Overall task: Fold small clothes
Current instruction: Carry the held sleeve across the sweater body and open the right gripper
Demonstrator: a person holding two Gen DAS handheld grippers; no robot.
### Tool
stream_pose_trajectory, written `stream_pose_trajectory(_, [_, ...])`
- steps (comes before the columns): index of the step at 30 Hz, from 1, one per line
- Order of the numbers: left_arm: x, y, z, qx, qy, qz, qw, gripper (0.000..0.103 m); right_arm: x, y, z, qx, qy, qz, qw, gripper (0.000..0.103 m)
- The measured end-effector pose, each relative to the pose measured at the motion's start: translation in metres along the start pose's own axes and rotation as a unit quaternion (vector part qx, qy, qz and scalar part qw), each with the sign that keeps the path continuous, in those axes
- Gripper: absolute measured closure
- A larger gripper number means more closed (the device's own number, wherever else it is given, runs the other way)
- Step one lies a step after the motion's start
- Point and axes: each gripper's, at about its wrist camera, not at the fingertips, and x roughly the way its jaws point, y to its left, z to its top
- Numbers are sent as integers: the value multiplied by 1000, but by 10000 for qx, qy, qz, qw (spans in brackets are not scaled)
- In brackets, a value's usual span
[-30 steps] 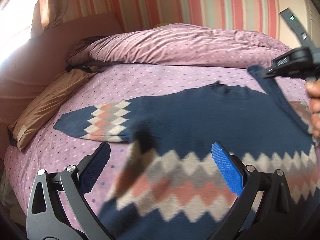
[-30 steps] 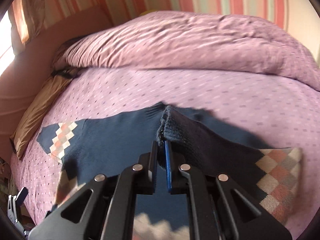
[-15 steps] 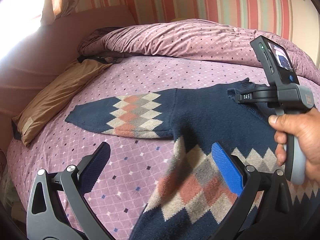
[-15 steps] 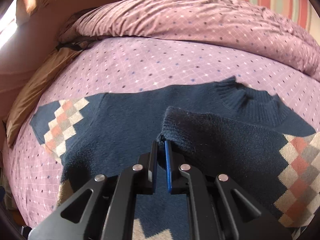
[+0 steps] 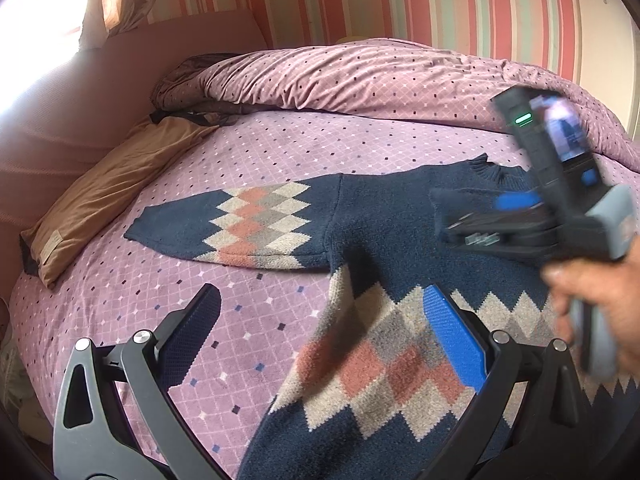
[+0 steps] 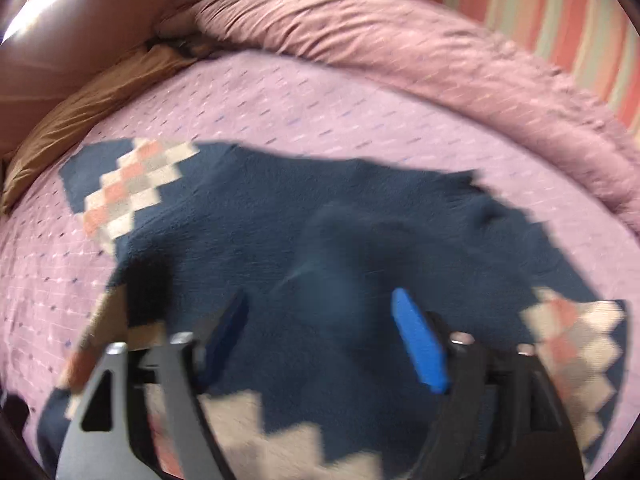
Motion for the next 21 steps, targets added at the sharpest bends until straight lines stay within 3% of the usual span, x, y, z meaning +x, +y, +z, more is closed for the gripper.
stream_pose_trajectory(5, [-3, -10, 0, 18, -7, -69, 10000, 3, -28, -93, -9, 645, -105, -690, 9955, 21])
stream_pose_trajectory(8, [-4, -17, -1, 59, -22, -101, 9999, 3, -34, -160, -24, 1290, 5, -1142, 9850, 20])
stream_pose_trajectory(12, [-3, -27, 0, 143, -60, -141, 9998, 3, -32, -218, -50, 1900, 187, -1536, 9695, 20])
stream_pose_trajectory(15, [-1, -32, 4, 179, -137, -211, 9995, 3, -14, -237, -71, 2269, 432, -1423, 9625, 19])
stream_pose_trajectory(19, [9, -39, 12, 289, -269, -306, 9988, 3, 24, -234, -94, 2535, 856, -1027, 9581, 2])
stream_pose_trajectory(21, [12, -41, 17, 360, -372, -295, 9982, 3, 26, -225, -98, 2301, 634, -1244, 9631, 1])
